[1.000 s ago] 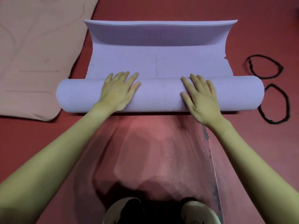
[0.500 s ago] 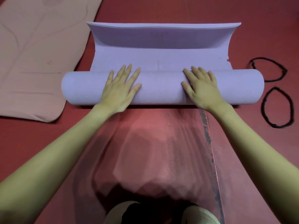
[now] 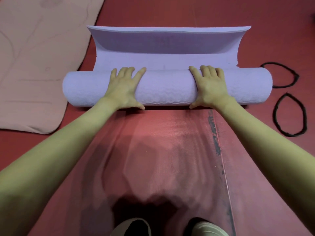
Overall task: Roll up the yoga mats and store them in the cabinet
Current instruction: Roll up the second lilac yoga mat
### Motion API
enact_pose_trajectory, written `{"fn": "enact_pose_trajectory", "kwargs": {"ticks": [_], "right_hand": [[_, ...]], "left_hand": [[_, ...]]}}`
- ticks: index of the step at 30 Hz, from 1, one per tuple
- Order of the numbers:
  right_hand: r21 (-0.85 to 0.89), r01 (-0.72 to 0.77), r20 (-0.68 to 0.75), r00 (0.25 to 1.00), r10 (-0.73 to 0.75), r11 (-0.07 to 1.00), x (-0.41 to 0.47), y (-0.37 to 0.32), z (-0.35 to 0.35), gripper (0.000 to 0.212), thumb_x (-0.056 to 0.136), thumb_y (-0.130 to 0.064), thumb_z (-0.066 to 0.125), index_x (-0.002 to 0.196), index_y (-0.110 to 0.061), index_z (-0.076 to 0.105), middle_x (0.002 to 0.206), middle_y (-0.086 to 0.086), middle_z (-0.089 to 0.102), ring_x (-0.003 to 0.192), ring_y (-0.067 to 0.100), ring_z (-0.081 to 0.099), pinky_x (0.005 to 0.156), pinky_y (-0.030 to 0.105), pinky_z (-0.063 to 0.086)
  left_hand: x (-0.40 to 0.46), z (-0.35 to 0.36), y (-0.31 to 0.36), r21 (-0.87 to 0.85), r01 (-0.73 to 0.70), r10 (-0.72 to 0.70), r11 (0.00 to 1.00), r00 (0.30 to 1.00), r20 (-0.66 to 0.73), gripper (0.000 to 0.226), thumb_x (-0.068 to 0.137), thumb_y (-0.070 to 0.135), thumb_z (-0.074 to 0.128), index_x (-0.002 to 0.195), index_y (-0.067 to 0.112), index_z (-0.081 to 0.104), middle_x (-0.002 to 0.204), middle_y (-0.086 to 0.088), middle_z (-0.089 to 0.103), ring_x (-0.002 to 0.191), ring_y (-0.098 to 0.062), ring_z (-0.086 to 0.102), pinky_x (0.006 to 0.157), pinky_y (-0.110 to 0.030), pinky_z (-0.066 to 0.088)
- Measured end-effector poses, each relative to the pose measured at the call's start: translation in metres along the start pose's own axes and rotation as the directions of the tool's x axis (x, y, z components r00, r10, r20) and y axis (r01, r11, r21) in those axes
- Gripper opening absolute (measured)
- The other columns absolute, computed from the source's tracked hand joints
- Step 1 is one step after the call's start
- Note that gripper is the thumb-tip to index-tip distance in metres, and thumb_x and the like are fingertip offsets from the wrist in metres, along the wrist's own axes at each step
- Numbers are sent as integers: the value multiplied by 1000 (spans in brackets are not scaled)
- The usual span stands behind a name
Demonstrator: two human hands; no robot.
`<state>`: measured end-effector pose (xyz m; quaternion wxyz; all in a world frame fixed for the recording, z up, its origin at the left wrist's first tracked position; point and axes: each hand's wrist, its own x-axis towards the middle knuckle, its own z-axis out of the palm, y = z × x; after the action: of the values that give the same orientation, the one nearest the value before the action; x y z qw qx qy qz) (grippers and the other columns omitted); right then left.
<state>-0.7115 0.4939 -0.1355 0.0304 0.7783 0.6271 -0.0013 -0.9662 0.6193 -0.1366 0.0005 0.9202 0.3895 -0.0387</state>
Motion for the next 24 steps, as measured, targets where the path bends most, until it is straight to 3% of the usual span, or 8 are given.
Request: {"fn": "enact_pose_trajectory", "kwargs": {"ticks": [4,12,18,21,24], "right_hand": [[-20,0,-19,1000,0,1000,-3,0,-6,120,36,-50,90,141,-23,38,127,10,52,116,34,45,98,43,27],[58,-2,-5,1000,2,998,-82,-13,-3,118,30,-55,85,137,-27,45,124,6,55,109,34,47,95,42,27],[31,8,209,978,-14,999,-130,-23,-15,118,35,-60,82,141,-34,36,128,0,51,114,30,45,98,43,27],[45,5,280,960,-18,999,-131,-25,-21,117,39,-57,84,141,-36,32,131,-1,49,118,28,42,101,42,26],[106,-20,367,930,-20,994,-115,-23,-30,119,36,-56,87,140,-37,33,130,0,49,120,28,42,102,42,25]], "left_hand": [[-2,-2,2,-35,0,-2,999,999,-48,122,43,62,84,147,27,30,138,-11,45,127,-31,40,107,-51,24],[-75,-3,22,-99,-11,10,995,1000,-4,121,40,63,83,146,29,34,138,-7,47,125,-30,43,106,-50,26],[-127,-4,33,-168,-45,59,985,995,81,120,36,72,68,144,32,37,133,2,52,121,-26,47,100,-45,29],[-134,0,32,-176,-61,78,982,993,90,118,41,76,62,147,32,31,137,3,47,128,-22,41,107,-46,23],[-135,2,39,-170,-61,73,984,995,65,112,56,86,43,151,29,22,149,-1,35,140,-21,29,116,-53,11]]}}
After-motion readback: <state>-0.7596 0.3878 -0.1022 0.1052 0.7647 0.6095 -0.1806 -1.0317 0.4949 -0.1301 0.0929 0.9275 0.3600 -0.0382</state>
